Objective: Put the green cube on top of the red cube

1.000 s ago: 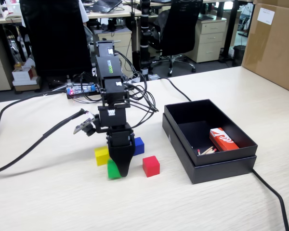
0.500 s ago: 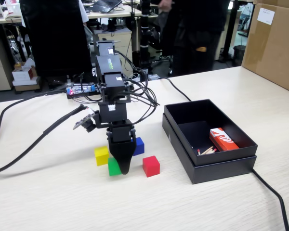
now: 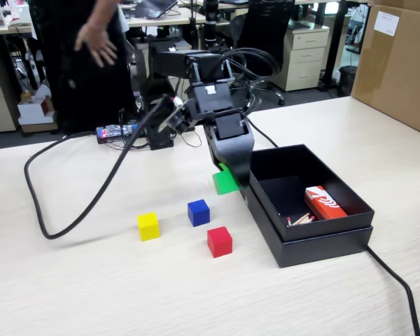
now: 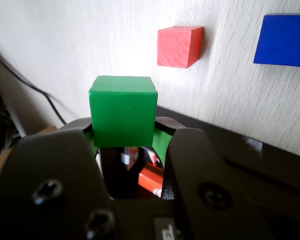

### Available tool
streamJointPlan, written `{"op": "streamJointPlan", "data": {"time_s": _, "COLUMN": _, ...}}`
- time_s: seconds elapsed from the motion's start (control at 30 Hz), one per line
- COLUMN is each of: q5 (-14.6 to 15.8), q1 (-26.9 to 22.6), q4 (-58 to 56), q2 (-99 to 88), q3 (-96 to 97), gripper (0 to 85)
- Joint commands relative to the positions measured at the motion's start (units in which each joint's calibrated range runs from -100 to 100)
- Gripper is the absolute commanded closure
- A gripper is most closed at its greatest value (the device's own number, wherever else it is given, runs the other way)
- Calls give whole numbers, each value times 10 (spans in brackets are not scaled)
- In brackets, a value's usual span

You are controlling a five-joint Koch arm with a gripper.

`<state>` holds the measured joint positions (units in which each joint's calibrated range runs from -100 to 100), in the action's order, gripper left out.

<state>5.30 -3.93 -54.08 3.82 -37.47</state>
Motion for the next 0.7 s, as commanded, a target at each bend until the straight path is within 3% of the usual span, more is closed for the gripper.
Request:
{"op": "streamJointPlan", "data": {"time_s": 0.0, "q5": 0, "q1": -3, "q4": -1, "q2": 1, "q3": -48, "gripper": 830}}
{"op": "streamJointPlan", "data": {"time_s": 0.67, "q5": 0, "q1": 11, "q4": 11, "q2": 164, "q3": -73, "gripper": 825}}
